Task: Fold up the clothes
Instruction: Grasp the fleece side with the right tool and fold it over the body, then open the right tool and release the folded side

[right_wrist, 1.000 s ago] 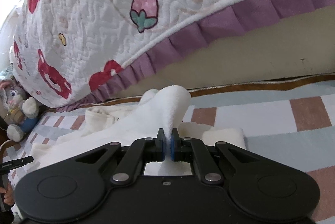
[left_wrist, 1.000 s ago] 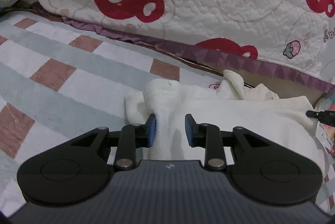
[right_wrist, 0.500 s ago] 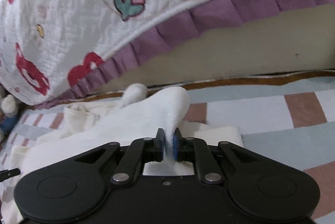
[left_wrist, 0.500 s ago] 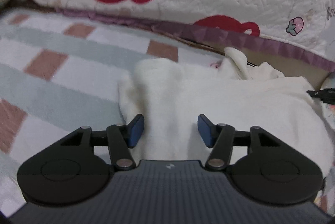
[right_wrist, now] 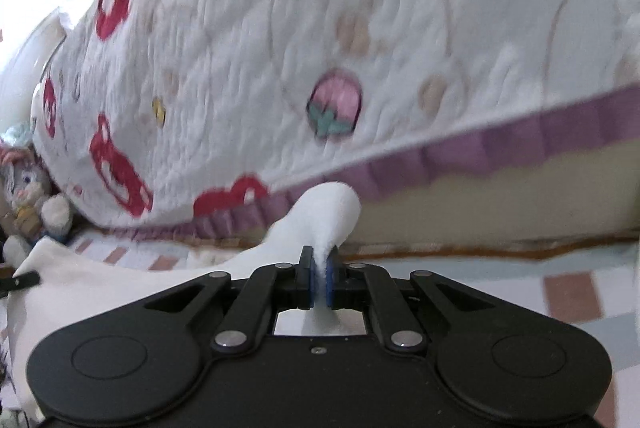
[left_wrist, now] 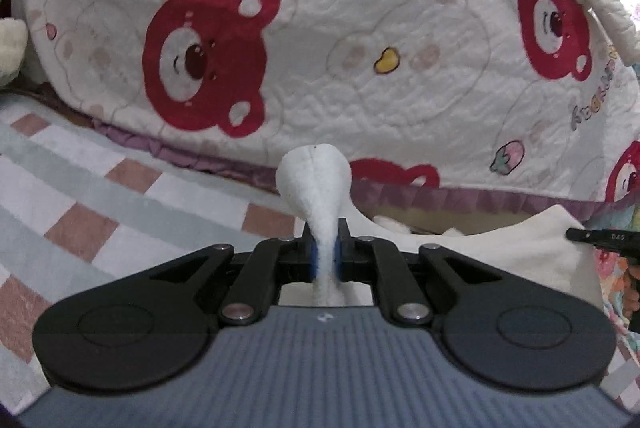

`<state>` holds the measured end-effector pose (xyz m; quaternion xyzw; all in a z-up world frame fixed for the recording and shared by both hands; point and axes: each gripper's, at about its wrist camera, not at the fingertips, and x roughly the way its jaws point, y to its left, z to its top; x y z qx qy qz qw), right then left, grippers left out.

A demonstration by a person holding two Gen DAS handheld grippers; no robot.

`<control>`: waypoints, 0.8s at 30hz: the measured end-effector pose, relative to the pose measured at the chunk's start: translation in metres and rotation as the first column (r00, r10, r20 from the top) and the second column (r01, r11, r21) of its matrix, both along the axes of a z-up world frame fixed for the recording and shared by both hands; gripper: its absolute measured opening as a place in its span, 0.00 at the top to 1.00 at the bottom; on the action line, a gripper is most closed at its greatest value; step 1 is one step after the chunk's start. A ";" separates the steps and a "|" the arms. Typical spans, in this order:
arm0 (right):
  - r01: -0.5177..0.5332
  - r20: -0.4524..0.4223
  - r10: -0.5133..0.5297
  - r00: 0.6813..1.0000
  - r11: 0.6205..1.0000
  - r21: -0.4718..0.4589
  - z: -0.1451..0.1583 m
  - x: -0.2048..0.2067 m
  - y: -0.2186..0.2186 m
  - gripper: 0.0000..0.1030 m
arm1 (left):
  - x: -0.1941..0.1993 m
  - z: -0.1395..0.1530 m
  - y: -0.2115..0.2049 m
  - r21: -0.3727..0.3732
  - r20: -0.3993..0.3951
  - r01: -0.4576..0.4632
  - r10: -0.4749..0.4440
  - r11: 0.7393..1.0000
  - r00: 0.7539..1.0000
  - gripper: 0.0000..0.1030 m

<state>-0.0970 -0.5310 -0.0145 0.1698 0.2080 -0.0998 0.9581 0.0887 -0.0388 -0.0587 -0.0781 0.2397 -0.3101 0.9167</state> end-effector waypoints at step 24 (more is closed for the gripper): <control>-0.030 -0.189 0.014 0.982 0.996 -0.080 -0.046 -0.008 0.027 0.52 | -0.031 -0.043 0.053 -0.015 -0.423 -0.057 0.045 0.998 0.905 0.50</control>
